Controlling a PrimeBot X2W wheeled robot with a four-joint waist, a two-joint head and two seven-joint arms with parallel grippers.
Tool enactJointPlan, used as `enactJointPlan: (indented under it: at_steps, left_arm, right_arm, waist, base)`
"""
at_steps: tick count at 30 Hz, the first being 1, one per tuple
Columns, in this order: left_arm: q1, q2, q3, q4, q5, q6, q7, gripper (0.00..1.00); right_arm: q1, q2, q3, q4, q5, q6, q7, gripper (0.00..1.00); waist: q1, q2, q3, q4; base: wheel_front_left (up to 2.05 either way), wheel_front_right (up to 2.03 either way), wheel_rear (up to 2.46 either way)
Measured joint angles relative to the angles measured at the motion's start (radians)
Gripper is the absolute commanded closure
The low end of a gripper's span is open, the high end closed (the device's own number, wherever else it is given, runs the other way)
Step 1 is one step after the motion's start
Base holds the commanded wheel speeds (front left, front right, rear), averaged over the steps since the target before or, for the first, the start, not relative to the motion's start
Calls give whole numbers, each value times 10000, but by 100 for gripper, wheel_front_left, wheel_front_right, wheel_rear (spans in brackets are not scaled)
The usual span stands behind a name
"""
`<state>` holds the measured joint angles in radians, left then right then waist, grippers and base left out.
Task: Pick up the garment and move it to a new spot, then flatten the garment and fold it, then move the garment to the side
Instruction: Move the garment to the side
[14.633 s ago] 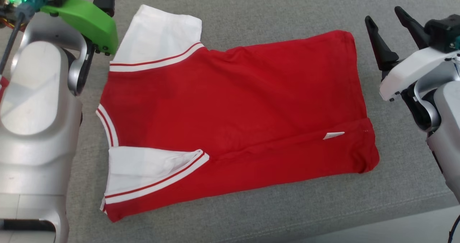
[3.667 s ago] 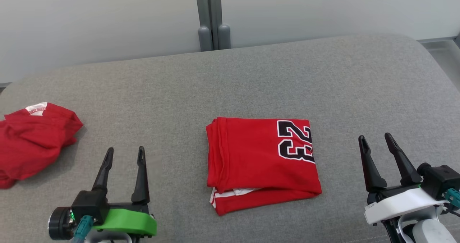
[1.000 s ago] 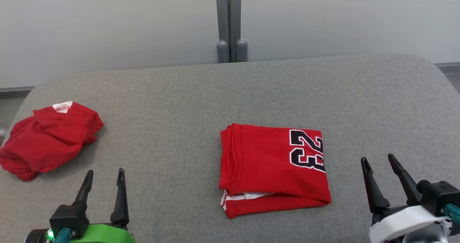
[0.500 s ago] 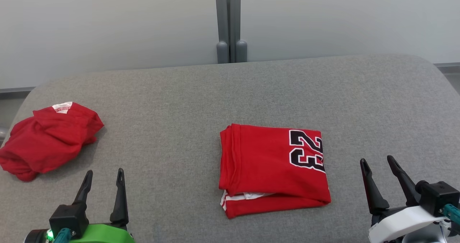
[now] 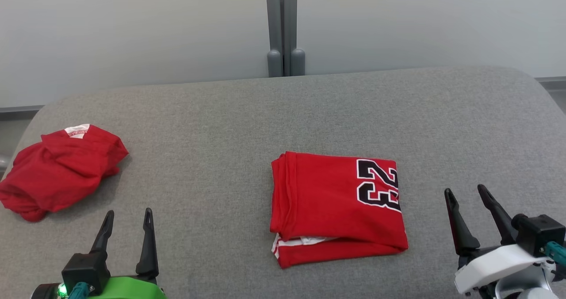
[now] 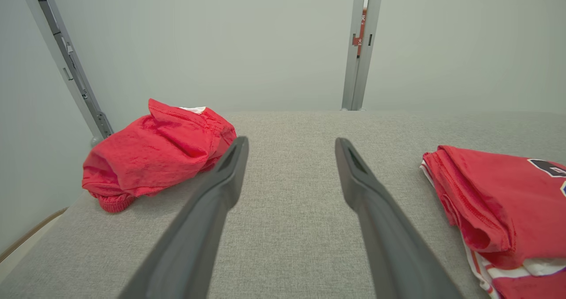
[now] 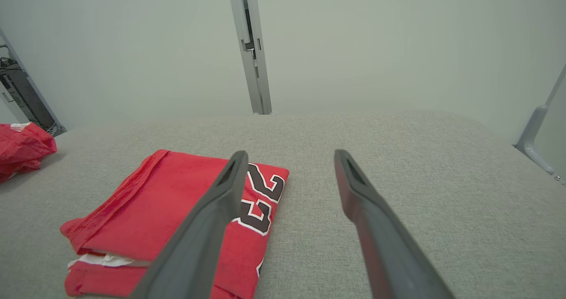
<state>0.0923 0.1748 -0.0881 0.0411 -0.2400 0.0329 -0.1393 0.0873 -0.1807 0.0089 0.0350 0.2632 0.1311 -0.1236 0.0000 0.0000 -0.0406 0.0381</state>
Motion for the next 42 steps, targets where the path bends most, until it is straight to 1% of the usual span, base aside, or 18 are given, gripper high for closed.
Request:
enactJointPlan:
  at_steps: [4, 5, 8, 13, 18, 23, 30, 34, 38, 39, 40, 42]
  left_arm:
    - [-4, -12, -75, 23, 2, 31, -42, 0]
    - [-8, -23, -104, 48, 2, 40, -96, 0]
    - [-21, -33, -146, 102, 4, 67, -132, 0]
    - [-157, -119, -284, 142, 40, 128, -236, 0]
    - [-464, -247, -437, 211, 100, 203, -353, 0]
    - [-728, -314, -525, 272, 144, 288, -470, 0]
    - [-1173, -420, -688, 477, 213, 343, -656, 0]
    - [-1396, -510, -796, 600, 265, 393, -732, 0]
    - [-1497, -541, -840, 709, 297, 430, -790, 0]
    - [-1498, -541, -842, 742, 297, 435, -815, 0]
    - [-1499, -543, -846, 773, 297, 439, -823, 0]
    - [-1517, -556, -878, 823, 297, 464, -855, 0]
  right_arm:
    - [-570, -245, 255, 263, 4, 0, 6, 0]
    - [-1004, -428, 439, 454, 40, 0, 23, 0]
    - [-1662, -637, 683, 803, 96, 0, 63, 0]
    - [-2725, -934, 1183, 1634, 230, 0, 167, 0]
    - [-3460, -1214, 1611, 2748, 502, 0, 150, 0]
    - [-3849, -1239, 1990, 3921, 811, 0, 40, 0]
    - [-4261, -1108, 2740, 5576, 1289, 2, -339, 0]
    - [-4413, -903, 3035, 6502, 1659, 2, -585, 0]
    - [-4456, -673, 3298, 7078, 2042, -6, -848, 0]
    - [-4469, -612, 3386, 7145, 2150, -8, -872, 67]
    - [-4490, -573, 3492, 7204, 2288, -8, -897, 100]
    - [-4558, -554, 3693, 7310, 2460, -6, -966, 100]
  waist:
    - [0, 0, 86, 47]
    - [0, 0, 146, 79]
    - [0, 0, 246, 132]
    - [0, 0, 501, 241]
    - [0, 0, 868, 415]
    - [0, 0, 1271, 588]
    - [0, 0, 1855, 780]
    - [0, 0, 2124, 864]
    - [0, 0, 2239, 903]
    - [0, 0, 2239, 891]
    - [0, 0, 2236, 873]
    - [0, 0, 2250, 846]
  base:
    - [0, 0, 0]
    - [0, 0, 0]
    - [0, 0, 0]
    - [0, 0, 0]
    - [0, 0, 0]
    - [0, 0, 0]
    - [0, 0, 0]
    - [0, 0, 0]
    - [0, 0, 0]
    - [0, 0, 0]
    - [0, 0, 0]
    - [0, 0, 0]
